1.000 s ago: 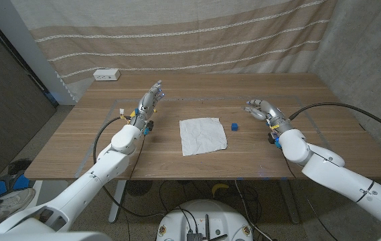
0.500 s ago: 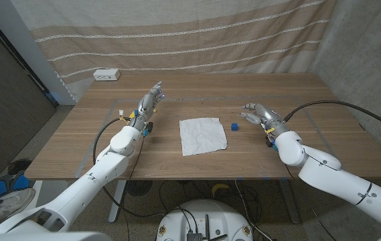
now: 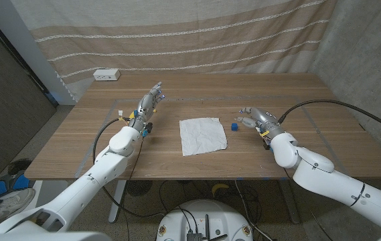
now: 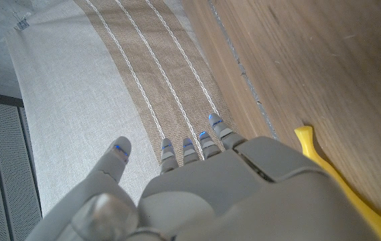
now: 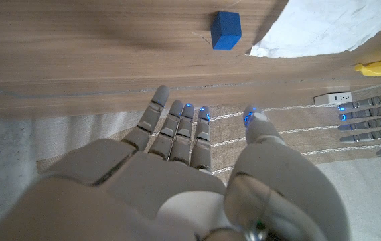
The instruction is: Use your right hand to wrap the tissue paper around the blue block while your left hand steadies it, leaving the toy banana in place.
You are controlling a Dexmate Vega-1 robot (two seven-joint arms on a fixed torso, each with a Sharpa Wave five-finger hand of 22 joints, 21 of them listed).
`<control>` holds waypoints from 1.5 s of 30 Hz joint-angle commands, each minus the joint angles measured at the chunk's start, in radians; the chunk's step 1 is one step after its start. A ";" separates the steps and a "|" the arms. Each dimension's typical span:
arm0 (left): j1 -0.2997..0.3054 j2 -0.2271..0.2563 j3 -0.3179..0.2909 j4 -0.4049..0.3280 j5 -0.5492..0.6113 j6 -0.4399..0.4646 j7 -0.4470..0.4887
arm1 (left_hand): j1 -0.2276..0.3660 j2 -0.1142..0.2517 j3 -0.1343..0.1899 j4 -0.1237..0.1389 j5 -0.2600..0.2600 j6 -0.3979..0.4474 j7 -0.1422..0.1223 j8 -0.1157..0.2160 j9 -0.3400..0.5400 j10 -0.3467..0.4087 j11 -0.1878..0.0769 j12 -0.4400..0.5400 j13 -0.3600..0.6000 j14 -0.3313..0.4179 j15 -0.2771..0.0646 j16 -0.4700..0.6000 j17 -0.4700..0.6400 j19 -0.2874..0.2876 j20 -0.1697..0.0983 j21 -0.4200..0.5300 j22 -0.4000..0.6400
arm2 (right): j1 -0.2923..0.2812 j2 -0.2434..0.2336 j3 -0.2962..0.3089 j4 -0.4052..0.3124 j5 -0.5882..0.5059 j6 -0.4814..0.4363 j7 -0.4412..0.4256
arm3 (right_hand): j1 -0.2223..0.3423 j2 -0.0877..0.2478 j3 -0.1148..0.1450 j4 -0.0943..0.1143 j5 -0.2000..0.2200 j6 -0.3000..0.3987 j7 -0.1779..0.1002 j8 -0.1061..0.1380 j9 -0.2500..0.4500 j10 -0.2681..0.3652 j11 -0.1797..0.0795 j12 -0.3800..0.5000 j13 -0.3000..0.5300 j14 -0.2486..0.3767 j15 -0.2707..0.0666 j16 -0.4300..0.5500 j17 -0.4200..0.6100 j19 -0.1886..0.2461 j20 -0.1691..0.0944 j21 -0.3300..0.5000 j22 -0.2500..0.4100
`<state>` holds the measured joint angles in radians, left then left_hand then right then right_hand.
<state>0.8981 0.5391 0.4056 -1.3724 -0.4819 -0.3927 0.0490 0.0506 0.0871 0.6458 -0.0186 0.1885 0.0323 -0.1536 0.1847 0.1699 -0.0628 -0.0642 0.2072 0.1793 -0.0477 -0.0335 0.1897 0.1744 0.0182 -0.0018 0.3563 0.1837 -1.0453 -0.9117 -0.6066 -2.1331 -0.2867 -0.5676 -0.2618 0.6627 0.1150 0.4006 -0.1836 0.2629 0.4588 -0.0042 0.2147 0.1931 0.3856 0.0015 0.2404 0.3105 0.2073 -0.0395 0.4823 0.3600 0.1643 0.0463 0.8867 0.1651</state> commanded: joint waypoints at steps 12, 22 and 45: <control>0.008 0.011 -0.008 0.000 -0.010 0.000 -0.010 | -0.004 0.023 0.003 -0.008 -0.002 0.015 0.001 0.000 0.003 0.010 -0.003 -0.003 0.002 0.011 -0.038 0.002 0.005 0.004 0.011 -0.005 0.005 | 0.096 0.053 -0.134 0.019 -0.206 -0.162 0.102 | 0.130 -0.040 0.027 -0.012 0.014 0.051 -0.034 0.014 0.004 0.002 -0.034 0.000 -0.007 -0.005 -0.052 0.003 -0.006 0.024 -0.006 -0.021 0.005; 0.004 0.011 -0.007 0.002 -0.010 0.005 -0.011 | -0.006 0.024 0.004 -0.010 -0.002 0.018 0.003 0.000 0.003 0.010 -0.003 -0.004 0.002 0.019 -0.027 0.004 0.005 0.004 0.013 -0.006 0.005 | 0.129 0.093 -0.168 0.050 -0.254 -0.224 0.135 | 0.213 -0.060 0.032 -0.006 0.005 0.132 -0.035 0.037 0.005 0.024 -0.051 0.008 -0.014 -0.001 -0.063 0.008 -0.006 0.041 -0.019 -0.031 0.006; -0.004 0.010 -0.003 0.005 -0.015 0.024 -0.014 | -0.010 0.023 0.005 -0.012 -0.002 0.021 0.005 -0.001 0.003 0.009 -0.004 -0.006 0.002 0.029 -0.024 0.005 0.006 0.008 0.016 -0.008 0.005 | 0.163 0.106 -0.207 0.085 -0.265 -0.238 0.175 | 0.288 -0.078 0.029 -0.003 -0.010 0.171 -0.038 0.041 0.006 0.046 -0.061 0.015 -0.020 0.005 -0.077 0.016 -0.003 0.056 -0.024 -0.040 0.006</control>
<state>0.8966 0.5493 0.4001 -1.3685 -0.4952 -0.3764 0.0372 0.0505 0.0871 0.6456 -0.0268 0.1885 0.0504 -0.1464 0.1847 0.1698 -0.0628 -0.0642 0.2035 0.1792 -0.0266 -0.0339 0.1896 0.1795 0.0182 0.0090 0.3500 0.1836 -0.8989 -0.8129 -0.8005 -2.0646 -0.5526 -0.8077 -0.1061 0.9426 0.0344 0.4254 -0.1916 0.2550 0.6127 -0.0432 0.2478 0.1929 0.4182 -0.0590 0.2445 0.2876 0.2074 -0.0394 0.4906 0.3533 0.2143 0.0251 0.8502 0.1704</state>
